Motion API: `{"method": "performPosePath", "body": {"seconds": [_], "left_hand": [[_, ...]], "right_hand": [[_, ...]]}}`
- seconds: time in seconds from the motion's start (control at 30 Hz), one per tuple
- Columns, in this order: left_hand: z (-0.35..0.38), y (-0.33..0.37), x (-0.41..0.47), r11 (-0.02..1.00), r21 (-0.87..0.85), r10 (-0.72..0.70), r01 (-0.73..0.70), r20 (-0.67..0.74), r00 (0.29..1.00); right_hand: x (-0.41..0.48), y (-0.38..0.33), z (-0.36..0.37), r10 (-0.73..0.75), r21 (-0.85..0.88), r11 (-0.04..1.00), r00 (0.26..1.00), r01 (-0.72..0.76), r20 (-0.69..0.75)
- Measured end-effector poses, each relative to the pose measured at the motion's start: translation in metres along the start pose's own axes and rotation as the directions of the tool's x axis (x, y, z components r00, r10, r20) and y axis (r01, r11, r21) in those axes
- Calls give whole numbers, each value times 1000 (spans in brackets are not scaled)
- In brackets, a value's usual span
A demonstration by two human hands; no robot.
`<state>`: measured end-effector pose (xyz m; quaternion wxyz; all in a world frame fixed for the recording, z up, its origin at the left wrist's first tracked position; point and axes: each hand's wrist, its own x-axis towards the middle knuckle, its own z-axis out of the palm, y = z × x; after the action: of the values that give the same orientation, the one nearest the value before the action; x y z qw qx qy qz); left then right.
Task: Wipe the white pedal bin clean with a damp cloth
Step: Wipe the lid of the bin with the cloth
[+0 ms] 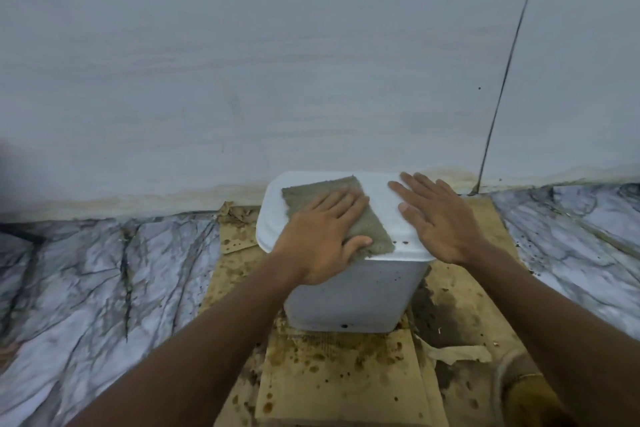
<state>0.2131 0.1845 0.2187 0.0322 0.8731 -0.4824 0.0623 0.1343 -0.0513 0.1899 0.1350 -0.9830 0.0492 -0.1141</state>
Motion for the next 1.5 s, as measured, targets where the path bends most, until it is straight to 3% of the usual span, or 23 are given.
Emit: {"method": "performPosePath", "body": {"seconds": [0.1, 0.27, 0.4, 0.6, 0.8, 0.97, 1.33, 1.5], "left_hand": [[-4, -40, -24, 1000, -28, -5, 5, -8, 1000], [-1, -80, -48, 960, -271, -86, 69, -51, 995], [-1, -52, -27, 995, -85, -62, 53, -96, 994], [5, 22, 19, 997, 61, 38, -37, -23, 999], [-4, -31, -11, 997, -60, 57, -57, 5, 998], [-9, -80, -49, 989, -135, -61, 57, -29, 998], [12, 13, 8, 995, 63, -75, 78, -43, 996], [2, -23, -9, 1000, -19, 5, -6, -48, 999]], "right_hand": [[1, -2, -1, -1, 1, 1000, 1000, 1, 0], [2, -4, 1, 10, -12, 1000, 1000, -10, -7], [5, -3, 3, 21, -41, 999, 1000, -21, -7], [2, 1, 2, 10, -28, 1000, 1000, -10, -9], [1, -2, 0, 2, 8, 1000, 1000, -2, -6], [3, -5, 1, -1, -5, 1000, 1000, 1, 1], [4, 2, 5, 13, -37, 999, 999, -14, -31], [4, -2, 5, 9, -22, 1000, 999, -10, -32]]}}
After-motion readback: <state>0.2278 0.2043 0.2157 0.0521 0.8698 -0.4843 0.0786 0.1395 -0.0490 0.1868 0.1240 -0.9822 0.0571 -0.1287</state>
